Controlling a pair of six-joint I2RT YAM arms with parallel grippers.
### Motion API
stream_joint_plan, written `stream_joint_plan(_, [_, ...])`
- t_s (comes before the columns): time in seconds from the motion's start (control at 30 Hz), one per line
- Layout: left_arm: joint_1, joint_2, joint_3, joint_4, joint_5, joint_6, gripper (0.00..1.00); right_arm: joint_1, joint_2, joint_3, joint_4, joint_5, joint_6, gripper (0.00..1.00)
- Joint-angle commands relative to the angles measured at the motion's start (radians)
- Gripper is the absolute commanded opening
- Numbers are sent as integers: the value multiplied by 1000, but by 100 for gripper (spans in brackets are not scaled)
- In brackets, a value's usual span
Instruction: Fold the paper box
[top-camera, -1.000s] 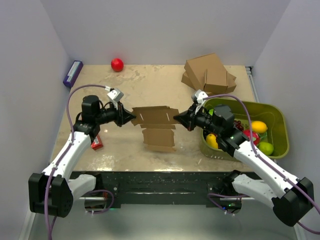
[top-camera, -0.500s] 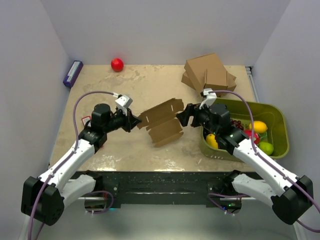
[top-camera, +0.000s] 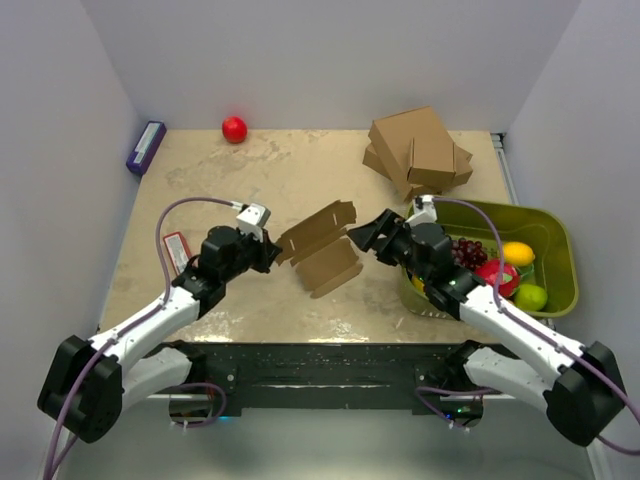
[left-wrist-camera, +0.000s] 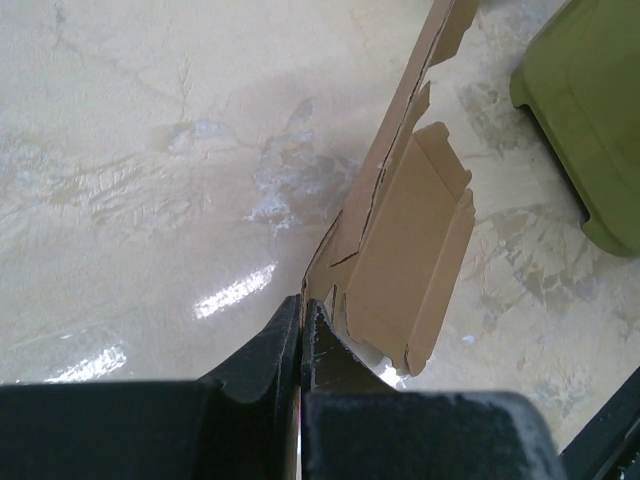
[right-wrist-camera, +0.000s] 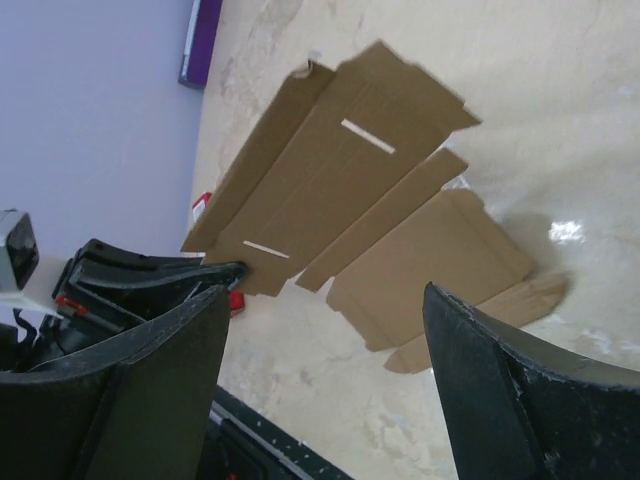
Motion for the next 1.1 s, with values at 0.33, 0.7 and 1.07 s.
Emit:
stream_joint_plan(0.33, [-130,76,1,114,-145,110,0,56,324,42,388,17,295,84])
stream_joint_plan(0.7, [-161,85,-5,112,-169,131,0,56,498,127,440,34,289,81])
stream_joint_plan(1.07, [-164,82,-6,108,-171,118,0,56,567,84,481,26,269,41])
